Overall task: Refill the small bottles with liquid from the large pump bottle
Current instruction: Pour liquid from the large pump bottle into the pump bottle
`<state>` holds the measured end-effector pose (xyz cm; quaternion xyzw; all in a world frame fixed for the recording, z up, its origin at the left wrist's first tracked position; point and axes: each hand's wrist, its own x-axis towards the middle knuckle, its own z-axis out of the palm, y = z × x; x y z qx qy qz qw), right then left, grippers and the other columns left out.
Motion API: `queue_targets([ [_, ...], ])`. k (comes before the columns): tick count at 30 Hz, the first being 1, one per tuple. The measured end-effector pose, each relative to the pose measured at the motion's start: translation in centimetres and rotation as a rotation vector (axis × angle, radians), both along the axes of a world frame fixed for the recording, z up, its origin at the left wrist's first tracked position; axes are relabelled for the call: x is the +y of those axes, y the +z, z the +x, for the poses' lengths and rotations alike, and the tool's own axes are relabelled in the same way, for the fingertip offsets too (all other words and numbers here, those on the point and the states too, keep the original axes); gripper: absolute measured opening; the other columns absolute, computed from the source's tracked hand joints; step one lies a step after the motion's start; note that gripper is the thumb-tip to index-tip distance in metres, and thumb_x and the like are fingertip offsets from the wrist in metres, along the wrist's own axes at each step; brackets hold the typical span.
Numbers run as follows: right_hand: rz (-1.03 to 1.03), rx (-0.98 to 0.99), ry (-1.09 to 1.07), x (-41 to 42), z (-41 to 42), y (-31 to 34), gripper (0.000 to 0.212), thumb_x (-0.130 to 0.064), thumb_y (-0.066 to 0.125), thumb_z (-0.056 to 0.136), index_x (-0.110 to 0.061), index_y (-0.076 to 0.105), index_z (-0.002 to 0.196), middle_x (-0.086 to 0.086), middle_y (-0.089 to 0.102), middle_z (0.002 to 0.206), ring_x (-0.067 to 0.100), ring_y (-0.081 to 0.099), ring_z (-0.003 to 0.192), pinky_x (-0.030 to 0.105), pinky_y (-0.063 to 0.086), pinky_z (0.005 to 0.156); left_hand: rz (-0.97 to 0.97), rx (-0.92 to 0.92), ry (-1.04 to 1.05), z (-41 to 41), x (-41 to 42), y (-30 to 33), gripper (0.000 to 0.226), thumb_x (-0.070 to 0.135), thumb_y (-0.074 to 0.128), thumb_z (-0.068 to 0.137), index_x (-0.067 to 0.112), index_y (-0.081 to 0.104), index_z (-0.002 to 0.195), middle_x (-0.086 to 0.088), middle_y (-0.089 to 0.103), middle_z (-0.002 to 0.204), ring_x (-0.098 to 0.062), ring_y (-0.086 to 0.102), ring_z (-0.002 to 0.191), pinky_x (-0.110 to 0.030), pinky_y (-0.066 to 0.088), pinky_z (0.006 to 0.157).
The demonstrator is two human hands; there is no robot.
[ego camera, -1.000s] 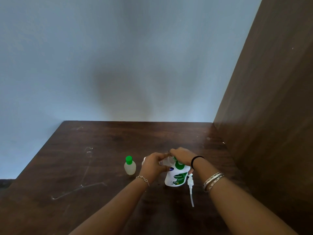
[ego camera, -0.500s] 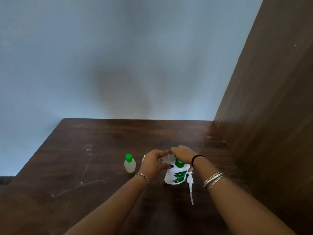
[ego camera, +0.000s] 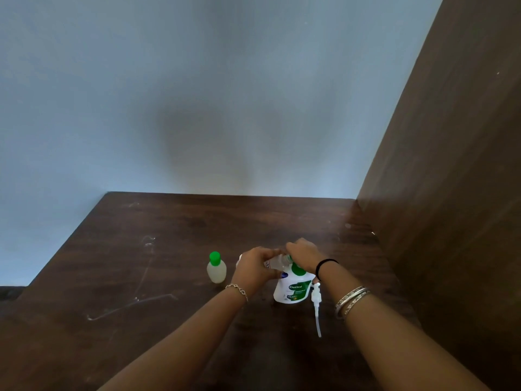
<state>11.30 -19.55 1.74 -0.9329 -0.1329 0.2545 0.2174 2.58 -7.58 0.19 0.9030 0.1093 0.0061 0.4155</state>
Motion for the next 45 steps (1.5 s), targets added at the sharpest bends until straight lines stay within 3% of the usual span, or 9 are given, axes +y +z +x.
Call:
queue_targets([
  [7,0.016,0.103,0.051,-0.1,-0.2,1.6,0.036,-0.03,0.031,0.096,-0.002,0.053,0.104,0.01,0.045,0.096,0.021,0.047,0.08,0.034,0.04,0.071,0.006,-0.02,-0.017,0.1,0.0,0.0,0.056,0.025,0.077,0.068,0.022,0.058,0.121,-0.003,0.064,0.114,-0.014,0.058,0.102,-0.014,0.034,0.076],
  [13,0.049,-0.017,-0.04,0.4,-0.2,0.2,0.03,-0.027,0.038,0.093,-0.013,0.045,0.068,0.008,0.049,0.078,0.025,0.047,0.081,0.031,0.035,0.071,0.029,-0.001,-0.022,0.1,0.2,-0.3,0.058,0.023,0.076,0.069,0.019,0.056,0.123,-0.003,0.061,0.119,-0.015,0.056,0.108,-0.016,0.036,0.084],
  [18,-0.005,0.102,0.073,0.0,-0.1,2.1,0.027,-0.021,0.028,0.1,-0.003,0.047,0.108,0.02,0.049,0.113,0.024,0.044,0.091,0.037,0.043,0.08,0.037,-0.023,-0.021,0.4,0.1,-0.2,0.057,0.029,0.078,0.067,0.025,0.059,0.12,-0.002,0.064,0.112,-0.014,0.058,0.1,-0.018,0.037,0.077],
  [20,0.036,0.107,0.026,0.1,0.0,1.9,0.025,-0.018,0.027,0.1,-0.003,0.048,0.106,0.021,0.051,0.119,0.023,0.043,0.09,0.039,0.043,0.088,0.037,-0.023,-0.015,0.4,0.1,-0.2,0.057,0.028,0.078,0.066,0.025,0.059,0.12,-0.002,0.064,0.112,-0.015,0.058,0.1,-0.02,0.039,0.081],
  [25,0.001,-0.012,0.02,0.3,0.3,0.1,0.032,-0.027,0.035,0.093,-0.016,0.041,0.064,0.003,0.044,0.072,0.022,0.045,0.078,0.034,0.037,0.072,0.02,-0.014,0.003,0.2,0.2,-0.4,0.06,0.025,0.078,0.067,0.017,0.057,0.122,-0.003,0.062,0.119,-0.015,0.057,0.107,-0.019,0.038,0.087],
  [29,-0.023,0.065,0.092,0.1,-0.4,1.5,0.026,-0.024,0.029,0.098,-0.008,0.048,0.09,0.015,0.051,0.101,0.022,0.045,0.088,0.034,0.039,0.079,0.011,-0.02,-0.009,0.1,0.0,-0.3,0.059,0.027,0.079,0.065,0.022,0.059,0.12,-0.002,0.064,0.112,-0.015,0.059,0.103,-0.022,0.042,0.085],
  [33,0.052,0.144,0.035,0.2,-0.3,2.2,0.026,-0.018,0.028,0.101,-0.006,0.051,0.098,0.02,0.05,0.111,0.019,0.045,0.084,0.029,0.039,0.078,0.026,-0.019,-0.012,0.2,0.0,0.0,0.058,0.031,0.079,0.064,0.026,0.06,0.119,-0.002,0.066,0.111,-0.016,0.06,0.101,-0.029,0.046,0.087],
  [40,-0.002,0.014,0.023,0.2,-0.5,1.0,0.03,-0.029,0.035,0.093,-0.018,0.043,0.067,0.008,0.05,0.082,0.02,0.047,0.074,0.034,0.038,0.073,-0.016,0.015,-0.008,-0.1,-0.2,-0.1,0.059,0.021,0.077,0.069,0.016,0.055,0.124,-0.004,0.059,0.125,-0.014,0.055,0.112,-0.013,0.034,0.084],
  [45,0.035,0.143,0.027,0.1,-0.5,2.3,0.026,-0.026,0.03,0.099,-0.008,0.05,0.096,0.006,0.045,0.082,0.024,0.044,0.088,0.025,0.037,0.063,-0.028,-0.003,-0.017,0.0,-0.2,0.3,0.058,0.025,0.079,0.066,0.021,0.059,0.121,-0.003,0.064,0.118,-0.014,0.058,0.104,-0.021,0.043,0.086],
])
